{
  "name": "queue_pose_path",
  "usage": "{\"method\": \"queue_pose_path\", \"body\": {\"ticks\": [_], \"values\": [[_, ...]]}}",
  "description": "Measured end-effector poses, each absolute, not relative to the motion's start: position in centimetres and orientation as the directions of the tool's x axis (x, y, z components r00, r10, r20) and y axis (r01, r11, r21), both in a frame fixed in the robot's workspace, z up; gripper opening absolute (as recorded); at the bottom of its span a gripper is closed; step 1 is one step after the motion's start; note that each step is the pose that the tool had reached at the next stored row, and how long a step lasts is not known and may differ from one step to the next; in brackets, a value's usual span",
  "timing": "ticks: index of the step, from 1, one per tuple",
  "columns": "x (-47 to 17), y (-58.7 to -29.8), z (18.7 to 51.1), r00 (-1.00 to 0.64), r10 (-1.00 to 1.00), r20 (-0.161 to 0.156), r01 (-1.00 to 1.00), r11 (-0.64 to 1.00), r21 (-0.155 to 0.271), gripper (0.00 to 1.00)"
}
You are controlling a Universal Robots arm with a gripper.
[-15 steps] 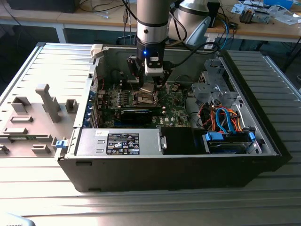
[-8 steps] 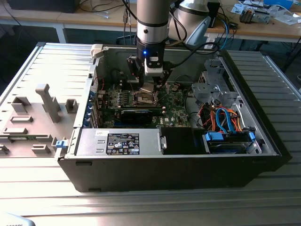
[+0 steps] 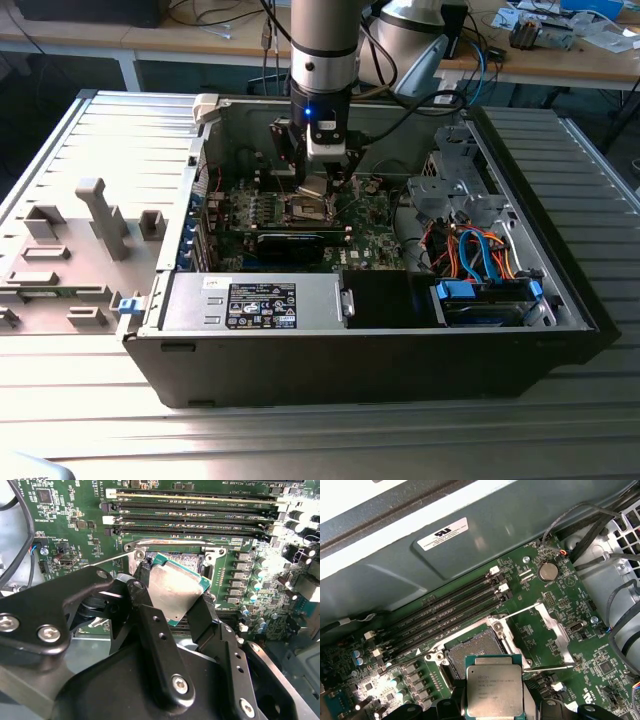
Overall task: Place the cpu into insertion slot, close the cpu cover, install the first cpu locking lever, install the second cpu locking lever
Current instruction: 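Place the cpu into insertion slot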
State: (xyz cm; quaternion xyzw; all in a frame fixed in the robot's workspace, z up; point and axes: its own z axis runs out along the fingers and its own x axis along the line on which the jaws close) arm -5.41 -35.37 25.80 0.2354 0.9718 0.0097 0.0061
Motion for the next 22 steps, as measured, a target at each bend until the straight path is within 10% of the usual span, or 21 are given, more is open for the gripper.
{"method": "queue_pose_path", "body": {"ticks": [22], "values": [[-5.42, -35.37, 25.79, -0.883, 0.470, -0.007, 0.470, 0.882, 0.022, 0.54]]}}
